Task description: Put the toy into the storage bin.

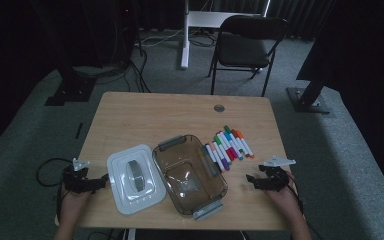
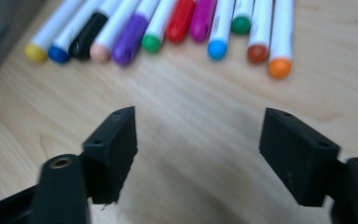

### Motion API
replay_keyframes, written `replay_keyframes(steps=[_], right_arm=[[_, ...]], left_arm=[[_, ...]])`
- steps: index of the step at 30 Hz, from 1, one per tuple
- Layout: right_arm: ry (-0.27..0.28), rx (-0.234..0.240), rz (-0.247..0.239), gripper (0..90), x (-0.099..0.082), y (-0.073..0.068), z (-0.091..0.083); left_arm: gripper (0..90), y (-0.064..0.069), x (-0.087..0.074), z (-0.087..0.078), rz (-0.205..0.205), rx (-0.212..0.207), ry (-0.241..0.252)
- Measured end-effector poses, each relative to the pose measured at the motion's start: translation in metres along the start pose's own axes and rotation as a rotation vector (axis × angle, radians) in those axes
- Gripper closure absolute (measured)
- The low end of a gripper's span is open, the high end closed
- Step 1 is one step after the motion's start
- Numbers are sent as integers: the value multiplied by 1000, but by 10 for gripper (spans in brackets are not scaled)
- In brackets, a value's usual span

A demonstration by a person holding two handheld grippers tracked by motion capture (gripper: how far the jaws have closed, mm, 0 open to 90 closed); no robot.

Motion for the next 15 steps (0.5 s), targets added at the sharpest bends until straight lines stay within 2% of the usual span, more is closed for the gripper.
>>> replay_keyframes(steps=[7,10,12,15], right_arm=[[16,-33,8,306,26,14,1],[21,-46,2,315,38,22,1],[16,-74,-24,317,44,27,2],[25,-62,-22,344,56,31,5]], left_arm=[[5,0,0,0,0,0,0],[5,0,0,0,0,0,0],[5,0,0,0,0,0,0],[5,0,0,0,0,0,0]])
Point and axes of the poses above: each handheld gripper's, and its own axes: z roughly forward along the jaws, x roughly out of its top, y roughly to its right, the point moved 8 cm from there along z, roughly forward along the jaws, and after that the axes turned 5 degrees about y, right-handed, at the moved point
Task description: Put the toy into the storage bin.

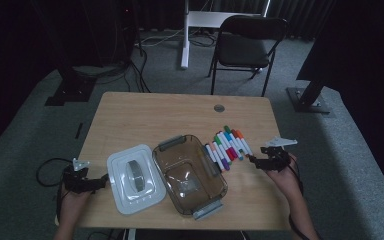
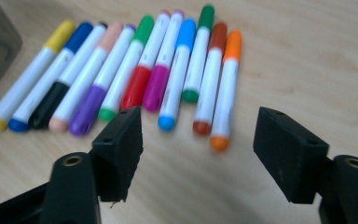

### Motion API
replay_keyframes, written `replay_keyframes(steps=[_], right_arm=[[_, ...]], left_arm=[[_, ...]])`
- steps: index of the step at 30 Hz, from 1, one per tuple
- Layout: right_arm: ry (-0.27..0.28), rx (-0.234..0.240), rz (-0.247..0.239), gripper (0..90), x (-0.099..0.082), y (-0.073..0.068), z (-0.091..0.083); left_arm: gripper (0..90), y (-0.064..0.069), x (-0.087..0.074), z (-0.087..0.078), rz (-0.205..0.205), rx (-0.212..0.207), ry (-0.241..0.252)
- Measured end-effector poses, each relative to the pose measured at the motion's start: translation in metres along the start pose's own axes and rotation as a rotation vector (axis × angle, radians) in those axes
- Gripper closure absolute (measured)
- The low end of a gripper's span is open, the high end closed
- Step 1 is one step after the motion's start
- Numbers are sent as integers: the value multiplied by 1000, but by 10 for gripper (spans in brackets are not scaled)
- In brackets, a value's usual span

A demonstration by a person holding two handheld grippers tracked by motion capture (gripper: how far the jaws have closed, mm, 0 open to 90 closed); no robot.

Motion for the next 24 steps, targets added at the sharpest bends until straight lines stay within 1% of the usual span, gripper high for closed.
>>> replay_keyframes(steps=[2,6,8,10,11,12,13,14,16,19,20,22,24], right_arm=[[3,-3,-5,354,7,3,4],[2,4,13,396,21,10,14],[-6,7,16,419,25,12,18],[-21,-3,25,451,28,16,24],[-23,-7,27,462,30,18,27],[-29,-18,25,514,30,21,30],[-36,-28,28,532,30,22,33],[-39,-29,38,537,30,24,35],[-48,-27,52,580,29,26,42],[-69,-35,60,597,29,26,53],[-83,-53,58,603,29,27,57],[-91,-57,57,611,30,28,62],[-108,-79,61,627,31,30,68]], left_arm=[[5,0,0,0,0,0,0],[5,0,0,0,0,0,0],[5,0,0,0,0,0,0],[5,0,0,0,0,0,0],[5,0,0,0,0,0,0],[5,0,0,0,0,0,0],[5,0,0,0,0,0,0],[5,0,0,0,0,0,0],[5,0,0,0,0,0,0],[5,0,0,0,0,0,0],[5,0,0,0,0,0,0],[5,0,0,0,0,0,0],[5,0,0,0,0,0,0]])
Point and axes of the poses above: each handheld gripper's, and its own axes: z roughly forward along the jaws, x roughly out of its top, y roughly to its right, the point moved 8 cm from there along z, roughly forward along the jaws, and after that the axes turned 5 degrees about y, right-handed, at the moved point
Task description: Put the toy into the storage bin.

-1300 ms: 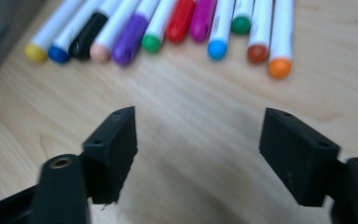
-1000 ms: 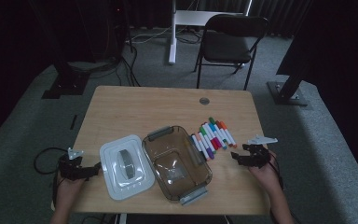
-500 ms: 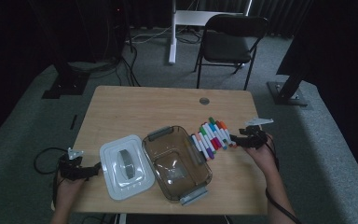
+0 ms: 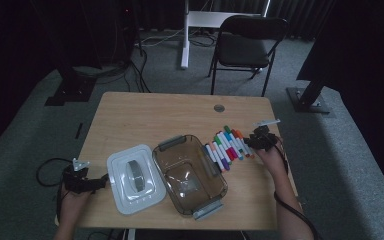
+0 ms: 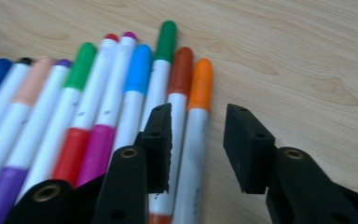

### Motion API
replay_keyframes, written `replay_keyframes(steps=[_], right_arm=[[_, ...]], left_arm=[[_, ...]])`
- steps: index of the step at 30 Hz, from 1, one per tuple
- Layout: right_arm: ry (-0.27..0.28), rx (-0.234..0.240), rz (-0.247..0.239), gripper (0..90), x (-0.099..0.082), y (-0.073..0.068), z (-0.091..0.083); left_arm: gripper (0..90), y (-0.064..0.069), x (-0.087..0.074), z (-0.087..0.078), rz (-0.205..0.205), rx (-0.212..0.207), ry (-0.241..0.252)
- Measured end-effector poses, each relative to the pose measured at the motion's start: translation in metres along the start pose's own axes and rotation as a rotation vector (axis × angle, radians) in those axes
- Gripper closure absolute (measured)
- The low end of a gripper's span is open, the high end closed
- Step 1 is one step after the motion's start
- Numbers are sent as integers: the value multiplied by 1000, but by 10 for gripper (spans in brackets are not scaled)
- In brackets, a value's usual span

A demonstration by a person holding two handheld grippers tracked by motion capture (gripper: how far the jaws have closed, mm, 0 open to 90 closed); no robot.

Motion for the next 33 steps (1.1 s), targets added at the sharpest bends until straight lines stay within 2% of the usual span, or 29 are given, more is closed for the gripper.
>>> replay_keyframes(steps=[10,12,14,19,23,25,30,33], right_arm=[[-51,-33,2,658,-4,6,18],[-57,-11,16,674,-7,6,20],[-68,-27,10,689,-9,7,23],[-75,-31,35,698,-14,9,25],[-85,-51,41,712,-18,11,27],[-83,-67,34,752,-20,13,28],[-74,-44,80,761,-21,13,27],[-80,-39,81,762,-21,12,25]], left_arm=[[5,0,0,0,1,-1,0],[5,1,0,0,0,-3,2],[5,1,0,0,1,-4,2],[5,1,0,0,0,-4,3],[5,1,0,0,1,-4,2],[5,1,0,0,0,-4,3],[5,1,0,0,0,-3,2],[5,1,0,0,0,-4,2]])
Point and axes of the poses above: each handheld gripper's, and its own axes: z roughly forward along the jaws, x roughly out of its top, y roughly to its right, the point moved 8 cm from there along z, roughly forward along the jaws, and after that the axes turned 5 degrees about y, right-handed, at the moved point
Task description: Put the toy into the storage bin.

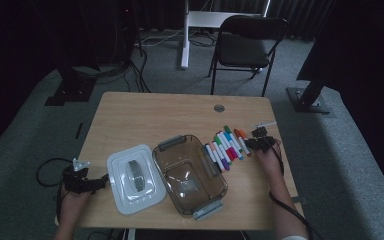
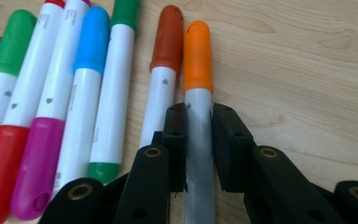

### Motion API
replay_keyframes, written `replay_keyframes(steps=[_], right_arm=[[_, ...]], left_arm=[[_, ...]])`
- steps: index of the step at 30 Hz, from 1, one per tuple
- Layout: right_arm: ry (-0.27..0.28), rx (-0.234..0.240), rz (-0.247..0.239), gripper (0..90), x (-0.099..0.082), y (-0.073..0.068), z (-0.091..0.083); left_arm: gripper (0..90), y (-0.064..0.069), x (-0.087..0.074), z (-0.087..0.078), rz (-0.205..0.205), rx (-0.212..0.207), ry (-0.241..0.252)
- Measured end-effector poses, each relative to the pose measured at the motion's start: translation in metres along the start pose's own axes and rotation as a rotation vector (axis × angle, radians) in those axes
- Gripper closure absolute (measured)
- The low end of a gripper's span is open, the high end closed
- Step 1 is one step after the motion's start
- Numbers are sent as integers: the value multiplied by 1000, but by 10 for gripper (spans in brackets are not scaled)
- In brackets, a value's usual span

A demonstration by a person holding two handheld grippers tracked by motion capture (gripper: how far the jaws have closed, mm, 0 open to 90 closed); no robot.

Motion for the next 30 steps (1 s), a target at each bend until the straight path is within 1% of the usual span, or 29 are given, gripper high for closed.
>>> replay_keyframes(steps=[5,7,10,19,23,25,26,29,30], right_arm=[[-5,3,-1,763,0,-1,-1],[-9,12,-13,764,-1,-2,-1],[-11,36,-9,764,-1,-5,-1],[5,27,15,764,1,-2,-7],[13,20,13,764,2,-1,-11],[13,29,19,764,2,-1,-13],[14,25,14,764,3,-1,-13],[12,33,21,764,3,-1,-15],[11,28,18,764,3,-1,-16]], left_arm=[[5,0,0,0,0,0,0],[5,0,0,0,1,0,-1],[5,0,0,0,0,0,0],[5,0,0,0,0,0,0],[5,0,0,0,1,0,-1],[5,0,0,0,0,0,0],[5,0,0,0,0,0,0],[5,0,0,0,0,0,0],[5,0,0,0,0,0,0]])
Point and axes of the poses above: each handheld gripper's, and its own axes: z roughly forward along the jaws, x roughly out of its top, y roughly to its right, the point moved 8 cm from there along z, roughly forward along the jaws, and after that the axes turned 5 degrees about y, right-handed, at the moved point
